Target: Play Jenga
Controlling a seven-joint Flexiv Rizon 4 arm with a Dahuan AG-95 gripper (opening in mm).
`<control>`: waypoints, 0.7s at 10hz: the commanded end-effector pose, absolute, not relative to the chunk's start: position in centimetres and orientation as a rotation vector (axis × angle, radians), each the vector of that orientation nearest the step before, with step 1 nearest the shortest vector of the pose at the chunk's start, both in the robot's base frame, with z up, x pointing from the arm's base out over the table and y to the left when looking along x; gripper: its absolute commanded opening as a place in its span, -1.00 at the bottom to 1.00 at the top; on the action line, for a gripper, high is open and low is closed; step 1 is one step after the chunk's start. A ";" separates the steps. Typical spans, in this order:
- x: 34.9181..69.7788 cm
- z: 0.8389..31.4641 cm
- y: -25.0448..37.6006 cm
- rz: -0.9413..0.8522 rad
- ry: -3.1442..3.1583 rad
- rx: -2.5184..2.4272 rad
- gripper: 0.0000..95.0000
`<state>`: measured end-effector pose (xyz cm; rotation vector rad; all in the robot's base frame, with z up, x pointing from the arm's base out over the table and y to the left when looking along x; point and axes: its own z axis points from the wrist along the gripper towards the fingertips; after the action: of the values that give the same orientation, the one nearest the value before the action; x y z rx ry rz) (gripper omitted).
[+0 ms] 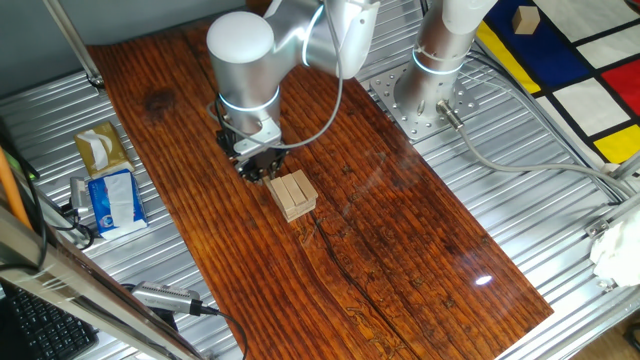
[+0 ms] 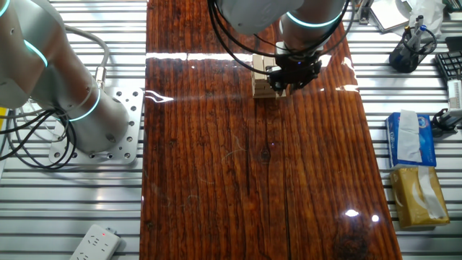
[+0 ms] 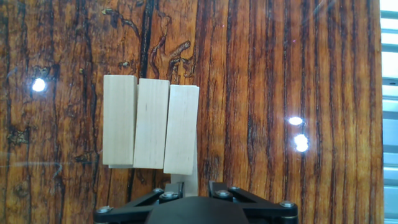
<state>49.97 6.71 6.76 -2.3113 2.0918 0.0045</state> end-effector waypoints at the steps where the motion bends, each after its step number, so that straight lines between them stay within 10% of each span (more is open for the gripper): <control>1: 49.9 6.7 6.6 0.001 2.091 -2.313 -0.60; 2: 49.8 6.7 6.6 0.001 2.090 -2.314 -0.20; 7: 49.6 6.6 6.5 -0.002 2.088 -2.318 -0.20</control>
<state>49.62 6.57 6.65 -2.3177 2.0853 0.0009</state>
